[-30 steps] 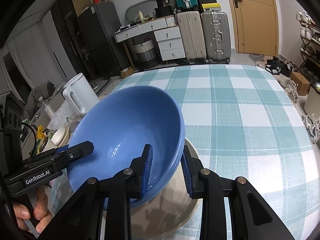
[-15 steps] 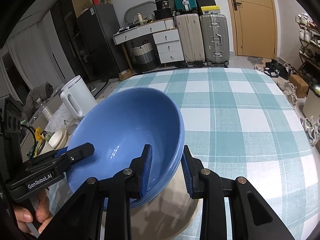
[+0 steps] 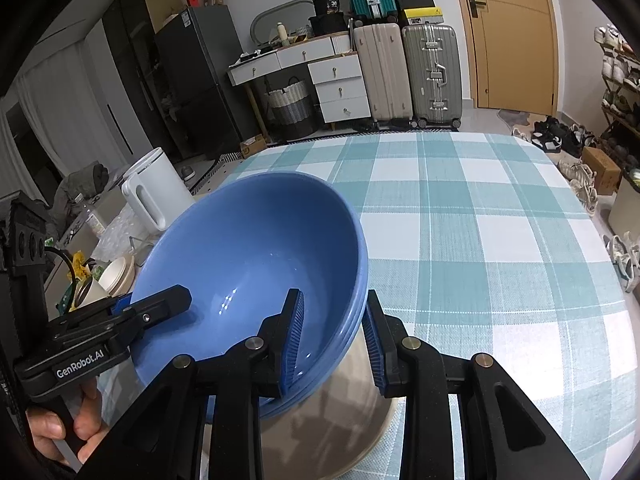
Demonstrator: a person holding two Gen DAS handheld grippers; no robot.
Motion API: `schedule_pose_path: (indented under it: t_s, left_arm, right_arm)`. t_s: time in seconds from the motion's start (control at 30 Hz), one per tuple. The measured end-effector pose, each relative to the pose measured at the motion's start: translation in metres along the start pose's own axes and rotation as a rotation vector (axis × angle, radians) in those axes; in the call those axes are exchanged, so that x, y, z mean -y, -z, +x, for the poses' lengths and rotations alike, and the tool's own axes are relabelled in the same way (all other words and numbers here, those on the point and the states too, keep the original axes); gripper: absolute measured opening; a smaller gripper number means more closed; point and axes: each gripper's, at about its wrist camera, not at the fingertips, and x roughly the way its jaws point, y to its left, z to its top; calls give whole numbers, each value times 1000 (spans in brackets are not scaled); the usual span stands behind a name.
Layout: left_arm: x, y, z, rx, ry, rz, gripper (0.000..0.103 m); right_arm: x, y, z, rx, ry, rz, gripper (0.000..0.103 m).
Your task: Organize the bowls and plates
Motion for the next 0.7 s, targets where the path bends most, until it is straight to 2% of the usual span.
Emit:
schedule_pose_path:
  t_s: [0.1,0.17,0.3,0.37,0.4,0.47,0.57,0.63,0.7]
  left_arm:
    - [-1,0,-1,1,-11,4,52]
    - [-1,0,-2,3,-11,4,54]
    - [-3,1,-7,22,-13,12,65]
    - [-3,2,-10,27,-18,21,71]
    - [-4,3,-12,27,-20,25,77]
    - [-4,4,-17,39,-28,39,80]
    - [-4,8,-29,68,-38,73,87]
    - [-6,11,-40,104,-37,78,102]
    - [-9,14,-50,144,-29,81,102]
  right_arm:
    - [3,-2,0,-2,-4,-2,36]
    - [5,-3,-1,1,-5,-2,45]
    - [8,-2,-7,9,-7,-5,52]
    - [9,-2,-9,5,-10,-18,69]
    - [9,-2,-11,7,-16,-27,74]
    - [8,-1,-15,21,-26,-44,90]
    - [5,0,-21,39,-29,-84,99]
    - [3,1,-26,67,-34,-122,102]
    - [-1,5,-34,107,-48,-173,102]
